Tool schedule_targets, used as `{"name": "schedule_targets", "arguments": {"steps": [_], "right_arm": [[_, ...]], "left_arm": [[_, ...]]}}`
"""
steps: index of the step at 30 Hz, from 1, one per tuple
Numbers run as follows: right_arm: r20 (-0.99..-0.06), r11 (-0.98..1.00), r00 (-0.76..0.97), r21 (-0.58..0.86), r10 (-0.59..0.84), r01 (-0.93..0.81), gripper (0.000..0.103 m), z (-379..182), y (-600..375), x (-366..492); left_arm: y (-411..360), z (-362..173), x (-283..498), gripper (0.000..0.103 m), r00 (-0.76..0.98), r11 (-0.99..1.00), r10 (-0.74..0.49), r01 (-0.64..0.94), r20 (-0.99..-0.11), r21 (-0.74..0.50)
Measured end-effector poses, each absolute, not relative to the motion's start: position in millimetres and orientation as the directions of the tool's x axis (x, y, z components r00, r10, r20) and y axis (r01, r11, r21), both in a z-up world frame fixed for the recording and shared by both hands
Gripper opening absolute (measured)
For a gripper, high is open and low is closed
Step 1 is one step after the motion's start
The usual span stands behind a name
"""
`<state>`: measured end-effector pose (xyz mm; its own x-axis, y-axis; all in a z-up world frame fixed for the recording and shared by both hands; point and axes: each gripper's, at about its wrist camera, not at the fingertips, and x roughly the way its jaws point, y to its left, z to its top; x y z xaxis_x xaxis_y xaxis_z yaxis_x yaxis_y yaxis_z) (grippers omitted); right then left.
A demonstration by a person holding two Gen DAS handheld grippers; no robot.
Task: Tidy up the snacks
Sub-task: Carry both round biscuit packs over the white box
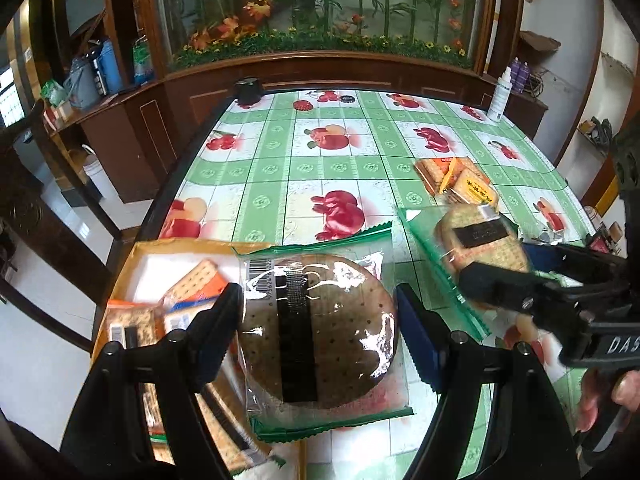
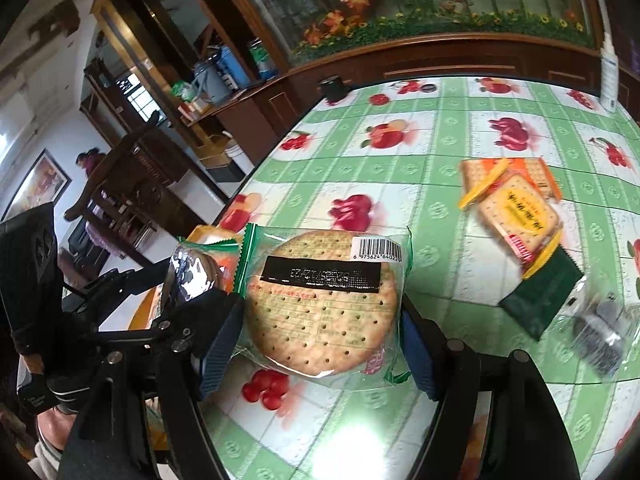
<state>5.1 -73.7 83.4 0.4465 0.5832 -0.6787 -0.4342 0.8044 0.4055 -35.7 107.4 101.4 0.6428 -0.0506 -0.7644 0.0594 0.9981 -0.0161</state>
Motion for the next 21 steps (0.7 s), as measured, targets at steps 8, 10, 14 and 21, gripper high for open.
{"name": "schedule_targets", "arguments": {"steps": [8,10,14,21], "right_arm": [[-0.680,0.773,0.408,0.398,0.610,-0.494,0.074,84.3,-40.9,-7.7],[-0.678,0.765,0.399,0.397,0.617,-0.507,0.074,84.7,-32.0,-9.2],[-0.681,0.743,0.371,0.394,0.631,-0.540,0.074,83.3,-11.8,-11.6],[-0.691,0.709,0.326,0.384,0.645,-0.591,0.074,81.4,19.7,-17.4]], "left_arm": [[147.0,105.6,-62.2,0.077,0.660,0.999,-0.030,0.000,-0.751,-0.041],[160.2,105.6,-69.3,0.077,0.663,0.999,-0.019,-0.025,-0.749,-0.047],[179.9,104.1,-82.9,0.077,0.664,0.997,-0.003,-0.060,-0.748,-0.057],[203.2,100.3,-105.6,0.077,0.661,0.994,0.018,-0.095,-0.750,-0.059]]}}
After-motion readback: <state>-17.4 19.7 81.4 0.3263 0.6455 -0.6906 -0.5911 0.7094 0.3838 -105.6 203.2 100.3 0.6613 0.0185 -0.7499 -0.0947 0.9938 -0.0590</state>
